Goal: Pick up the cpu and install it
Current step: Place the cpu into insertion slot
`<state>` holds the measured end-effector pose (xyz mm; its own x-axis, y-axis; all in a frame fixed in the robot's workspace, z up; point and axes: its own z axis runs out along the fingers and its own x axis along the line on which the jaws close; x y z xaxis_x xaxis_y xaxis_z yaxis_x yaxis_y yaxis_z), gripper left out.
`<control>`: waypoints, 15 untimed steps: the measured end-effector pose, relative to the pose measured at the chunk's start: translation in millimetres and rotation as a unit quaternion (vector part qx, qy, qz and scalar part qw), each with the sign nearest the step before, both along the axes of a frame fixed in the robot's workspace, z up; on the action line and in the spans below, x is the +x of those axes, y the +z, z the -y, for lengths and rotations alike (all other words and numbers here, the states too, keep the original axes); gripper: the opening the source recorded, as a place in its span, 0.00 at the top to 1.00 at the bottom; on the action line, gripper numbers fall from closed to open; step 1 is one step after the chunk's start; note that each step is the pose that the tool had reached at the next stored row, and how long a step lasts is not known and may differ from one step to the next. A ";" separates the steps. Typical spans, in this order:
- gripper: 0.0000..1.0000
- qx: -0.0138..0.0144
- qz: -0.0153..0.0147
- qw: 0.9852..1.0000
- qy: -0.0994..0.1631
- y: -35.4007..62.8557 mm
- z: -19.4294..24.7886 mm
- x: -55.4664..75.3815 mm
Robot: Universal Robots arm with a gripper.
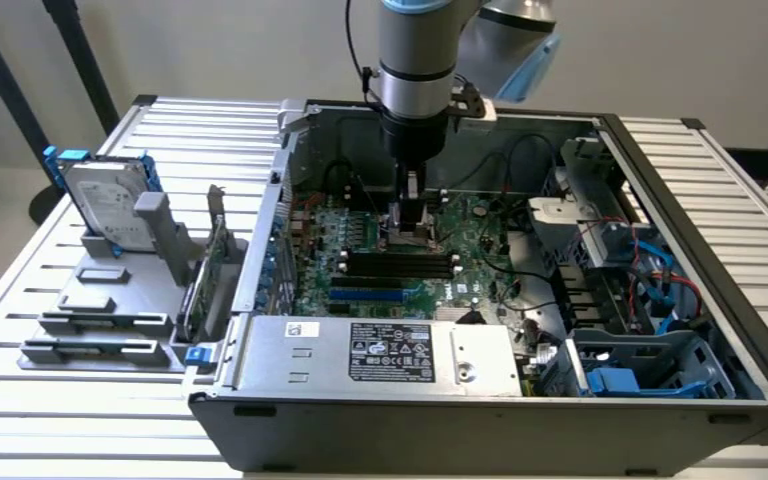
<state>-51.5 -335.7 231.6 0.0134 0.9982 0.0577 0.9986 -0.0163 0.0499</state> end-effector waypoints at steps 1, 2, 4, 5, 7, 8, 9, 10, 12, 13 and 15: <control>0.45 0.000 0.000 1.000 0.000 -0.2 0.0 0.2; 0.45 0.000 0.000 1.000 0.000 -0.7 0.0 0.2; 0.45 0.000 0.000 1.000 -0.002 -2.7 0.0 0.2; 0.45 0.000 0.000 1.000 -0.003 -3.9 0.0 0.2; 0.45 0.000 0.000 1.000 -0.009 -6.6 0.0 0.2; 0.45 0.000 0.000 1.000 -0.012 -8.0 0.0 0.2; 0.45 0.000 0.000 1.000 -0.015 -9.2 0.0 0.2; 0.45 -0.001 0.000 1.000 -0.018 -10.4 0.0 0.2; 0.45 -0.001 0.000 1.000 -0.023 -12.6 0.0 0.2; 0.45 -0.001 0.000 1.000 -0.026 -13.5 0.0 0.2; 0.45 -0.001 0.000 1.000 -0.028 -14.2 0.0 0.1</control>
